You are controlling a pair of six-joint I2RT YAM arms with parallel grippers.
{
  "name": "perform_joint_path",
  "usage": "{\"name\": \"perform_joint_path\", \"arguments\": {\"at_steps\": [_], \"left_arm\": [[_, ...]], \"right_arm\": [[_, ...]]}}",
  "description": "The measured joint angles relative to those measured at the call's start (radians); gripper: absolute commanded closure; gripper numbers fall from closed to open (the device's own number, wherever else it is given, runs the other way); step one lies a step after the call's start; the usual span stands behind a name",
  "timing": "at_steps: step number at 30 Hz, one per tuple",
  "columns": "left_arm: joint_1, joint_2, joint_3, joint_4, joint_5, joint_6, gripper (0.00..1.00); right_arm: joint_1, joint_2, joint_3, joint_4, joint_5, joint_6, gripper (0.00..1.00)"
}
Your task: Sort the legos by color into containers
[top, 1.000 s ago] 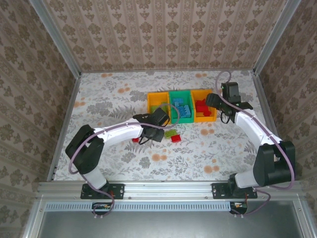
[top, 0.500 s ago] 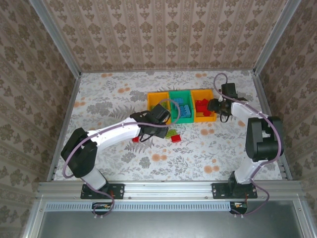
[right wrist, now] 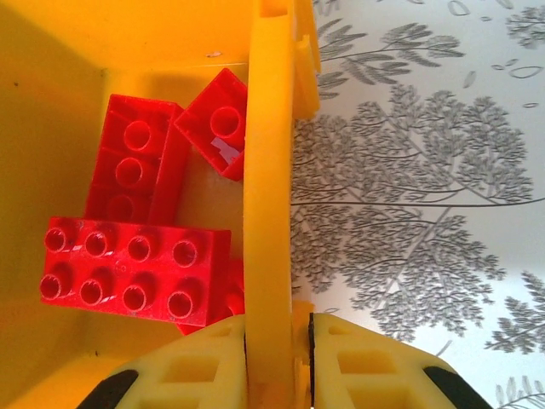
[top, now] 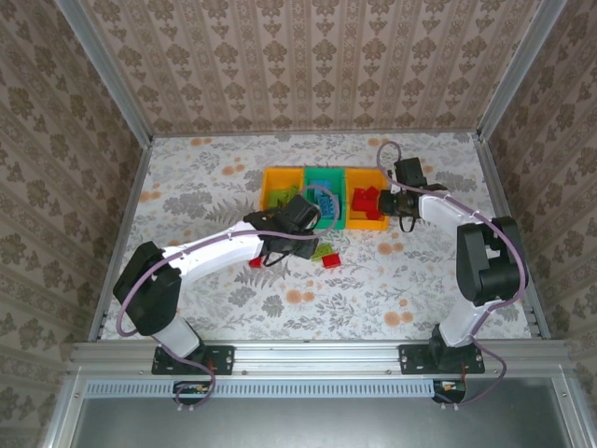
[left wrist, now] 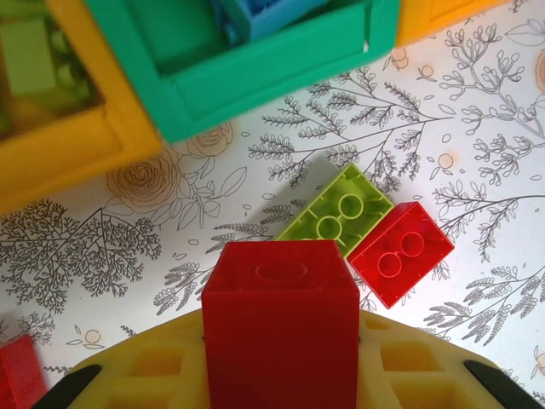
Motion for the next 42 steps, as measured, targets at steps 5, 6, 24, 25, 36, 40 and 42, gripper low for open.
{"name": "perform_joint_path", "arguments": {"at_steps": [5,6,24,25,36,40,42], "left_arm": [[0.007,0.000,0.015,0.009,0.008,0.001,0.77],[0.007,0.000,0.016,0.012,0.008,0.001,0.77],[0.040,0.090,0.178,0.048,0.060,0.011,0.76],[0.042,0.105,0.199,0.052,0.067,0.014,0.76],[0.078,0.264,0.359,0.200,0.304,-0.030,0.73],[0.081,0.359,0.459,0.212,0.351,-0.051,0.73],[0.085,0.403,0.505,0.207,0.355,-0.062,0.73]], "right_arm": [[0.055,0.000,0.000,-0.001,0.010,0.017,0.76],[0.063,0.000,0.000,-0.001,0.010,0.022,0.75],[0.070,-0.277,-0.189,0.013,0.161,0.091,0.11],[0.061,-0.303,-0.220,0.022,0.170,0.093,0.10],[0.018,-0.415,-0.364,0.104,0.229,0.098,0.07],[0.018,-0.433,-0.375,0.119,0.229,0.098,0.06],[0.018,-0.445,-0.385,0.127,0.222,0.098,0.06]]}}
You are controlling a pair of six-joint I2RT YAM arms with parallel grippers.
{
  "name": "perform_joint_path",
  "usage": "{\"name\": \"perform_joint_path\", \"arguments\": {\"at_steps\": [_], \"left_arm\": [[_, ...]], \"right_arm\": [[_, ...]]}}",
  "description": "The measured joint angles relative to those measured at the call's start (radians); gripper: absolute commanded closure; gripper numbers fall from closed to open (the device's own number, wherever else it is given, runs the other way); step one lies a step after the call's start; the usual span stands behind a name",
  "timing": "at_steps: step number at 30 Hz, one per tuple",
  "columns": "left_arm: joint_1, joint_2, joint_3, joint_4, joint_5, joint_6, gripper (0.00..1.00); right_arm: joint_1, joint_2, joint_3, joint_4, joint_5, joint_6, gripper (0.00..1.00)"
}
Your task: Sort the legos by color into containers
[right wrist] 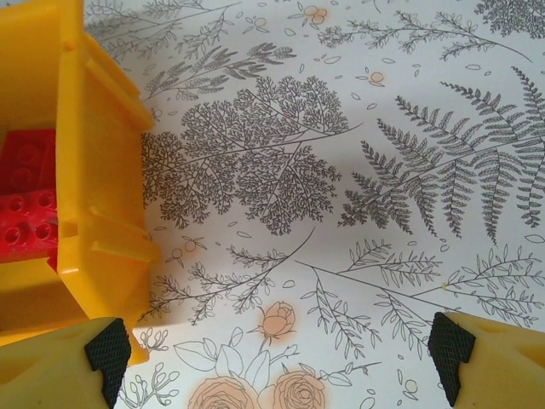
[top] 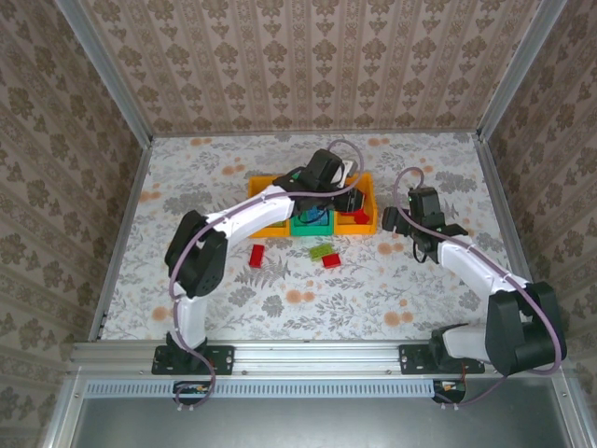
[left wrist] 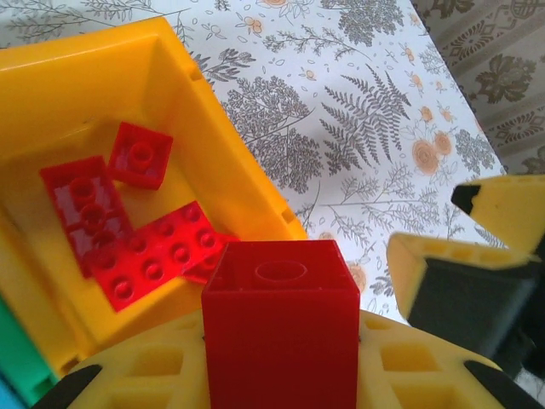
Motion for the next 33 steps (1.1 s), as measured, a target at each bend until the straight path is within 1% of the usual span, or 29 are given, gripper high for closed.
{"name": "perform_joint_path", "arguments": {"at_steps": [6,12,15,17,20,21,22,23,26,29,33], "left_arm": [[0.020,0.070,0.072,-0.034,-0.026,-0.026,0.71],[0.043,0.143,0.191,-0.056,-0.042,-0.030,0.67],[0.052,0.173,0.225,-0.066,-0.042,-0.030,0.59],[0.055,0.183,0.230,-0.077,-0.042,-0.032,0.50],[0.059,0.191,0.230,-0.087,-0.041,-0.039,0.32],[0.059,0.191,0.230,-0.091,-0.041,-0.037,0.24],[0.059,0.191,0.230,-0.091,-0.040,-0.038,0.15],[0.059,0.191,0.230,-0.089,-0.038,-0.045,0.00],[0.059,0.190,0.224,-0.077,-0.034,-0.048,0.00],[0.055,0.165,0.177,-0.062,-0.035,-0.048,0.00],[0.045,0.052,0.026,-0.023,-0.057,-0.048,0.00]], "right_arm": [[0.012,-0.052,-0.024,-0.002,-0.098,-0.016,0.08],[0.124,-0.103,-0.031,-0.014,-0.137,-0.033,0.09],[0.170,-0.111,-0.041,-0.027,-0.150,-0.024,0.10],[0.200,-0.115,-0.052,-0.034,-0.151,-0.013,0.10],[0.253,-0.117,-0.071,-0.036,-0.150,0.005,0.09],[0.273,-0.117,-0.076,-0.037,-0.150,0.010,0.09],[0.293,-0.117,-0.080,-0.041,-0.150,0.016,0.09],[0.309,-0.117,-0.082,-0.047,-0.150,0.022,0.09],[0.352,-0.117,-0.085,-0.051,-0.149,0.043,0.09],[0.387,-0.117,-0.098,-0.048,-0.143,0.070,0.09],[0.435,-0.106,-0.115,-0.039,-0.129,0.103,0.09]]}}
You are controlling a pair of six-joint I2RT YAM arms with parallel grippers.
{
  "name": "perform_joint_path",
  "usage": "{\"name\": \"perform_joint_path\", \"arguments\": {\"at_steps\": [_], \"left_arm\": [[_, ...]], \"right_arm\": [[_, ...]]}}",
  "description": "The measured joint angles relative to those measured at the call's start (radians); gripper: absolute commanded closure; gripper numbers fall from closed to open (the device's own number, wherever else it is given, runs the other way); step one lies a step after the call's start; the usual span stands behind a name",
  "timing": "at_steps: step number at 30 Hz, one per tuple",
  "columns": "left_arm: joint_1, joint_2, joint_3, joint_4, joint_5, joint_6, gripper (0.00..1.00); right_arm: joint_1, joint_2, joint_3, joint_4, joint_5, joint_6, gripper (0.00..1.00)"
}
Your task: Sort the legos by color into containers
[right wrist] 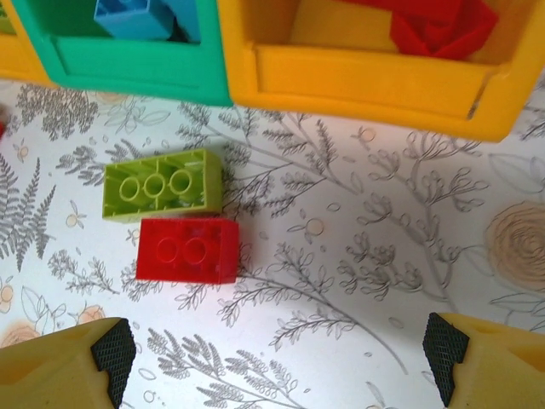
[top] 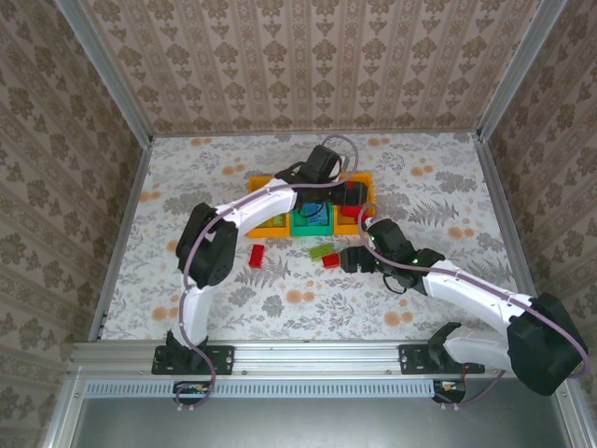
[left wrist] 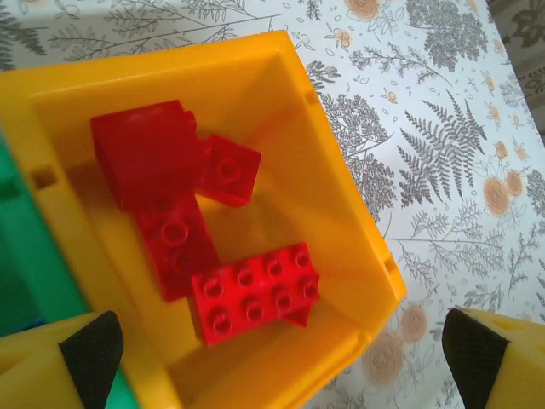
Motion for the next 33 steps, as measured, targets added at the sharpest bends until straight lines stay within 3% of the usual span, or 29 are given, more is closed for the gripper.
{"name": "perform_joint_path", "arguments": {"at_steps": [10,18,33], "left_arm": [[-0.006,-0.345,-0.330,0.109,-0.110,0.006,0.00],[-0.004,-0.482,-0.531,0.103,-0.217,0.016,0.00],[0.087,-0.664,-0.719,0.044,-0.319,-0.008,0.00]], "right_arm": [[0.146,0.243,0.100,0.013,0.048,0.003,0.08],[0.190,0.387,0.205,-0.009,0.094,0.003,0.09],[0.201,0.554,0.325,-0.061,0.166,0.011,0.32]]}}
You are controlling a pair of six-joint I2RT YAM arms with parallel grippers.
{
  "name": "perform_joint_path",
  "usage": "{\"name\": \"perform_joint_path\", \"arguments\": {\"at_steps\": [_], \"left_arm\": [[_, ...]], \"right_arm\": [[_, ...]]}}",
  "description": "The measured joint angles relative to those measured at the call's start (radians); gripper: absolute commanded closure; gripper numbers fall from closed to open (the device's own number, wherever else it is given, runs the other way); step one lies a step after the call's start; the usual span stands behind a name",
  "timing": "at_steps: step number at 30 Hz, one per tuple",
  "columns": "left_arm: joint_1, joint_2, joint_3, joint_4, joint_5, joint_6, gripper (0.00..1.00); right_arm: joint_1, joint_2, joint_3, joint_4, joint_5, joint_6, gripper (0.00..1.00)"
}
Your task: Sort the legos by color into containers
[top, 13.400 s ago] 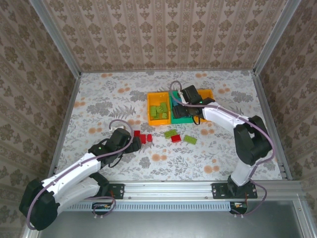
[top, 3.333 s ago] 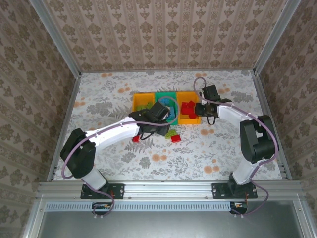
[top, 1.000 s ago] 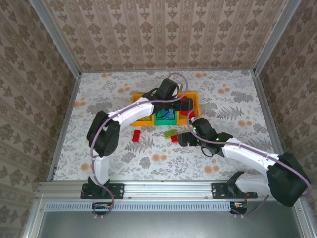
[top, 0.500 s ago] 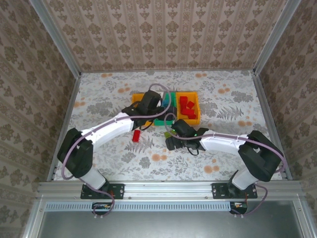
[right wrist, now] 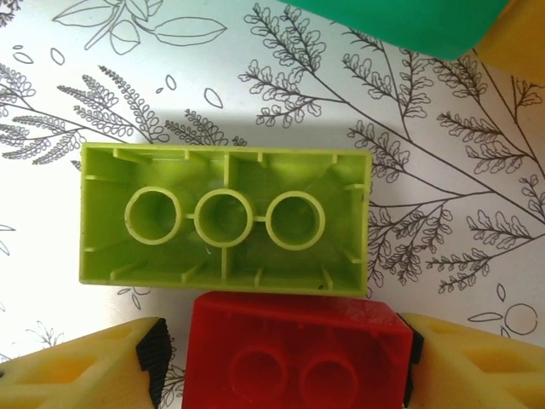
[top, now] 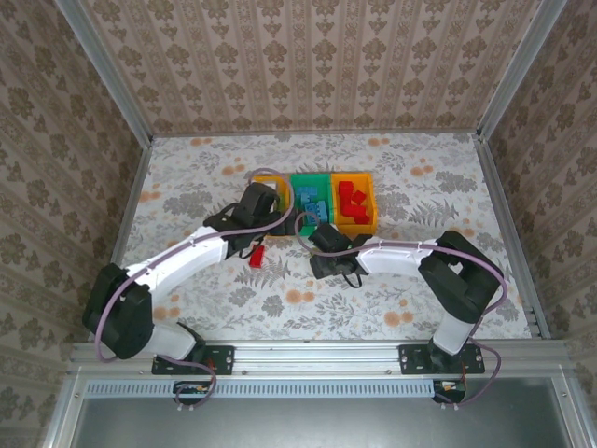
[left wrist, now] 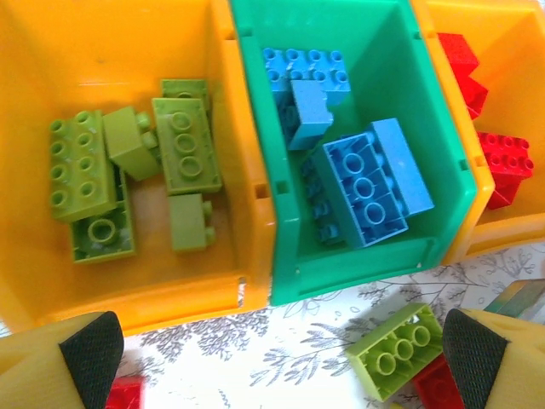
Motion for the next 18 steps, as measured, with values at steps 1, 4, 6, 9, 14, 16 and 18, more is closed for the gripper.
{"name": "perform_joint_path", "arguments": {"at_steps": [1,4,6,9,14,16,18], "left_arm": [[0.003,-0.010,-0.010,0.000,-0.001,-0.003,0.00],[0.012,-0.029,-0.029,0.000,-0.003,-0.007,0.00],[0.014,-0.036,-0.037,0.000,-0.004,-0.008,0.00],[0.019,-0.038,-0.043,0.000,-0.004,-0.009,0.00],[0.019,-0.042,-0.050,-0.002,-0.004,-0.015,0.00],[0.019,-0.042,-0.050,-0.002,-0.004,-0.016,0.00],[0.019,-0.042,-0.050,-0.002,-0.004,-0.016,0.00]], "right_arm": [[0.000,0.000,0.000,-0.001,0.003,0.000,0.34],[0.000,0.000,0.000,-0.005,0.011,0.007,0.40],[0.000,0.000,0.000,-0.008,0.014,0.014,0.43],[0.000,-0.007,0.000,-0.016,0.018,0.018,0.43],[0.000,-0.061,-0.002,-0.042,0.026,0.018,0.43],[-0.002,-0.100,-0.002,-0.054,0.030,0.018,0.43],[-0.009,-0.140,-0.002,-0.066,0.031,0.015,0.42]]}}
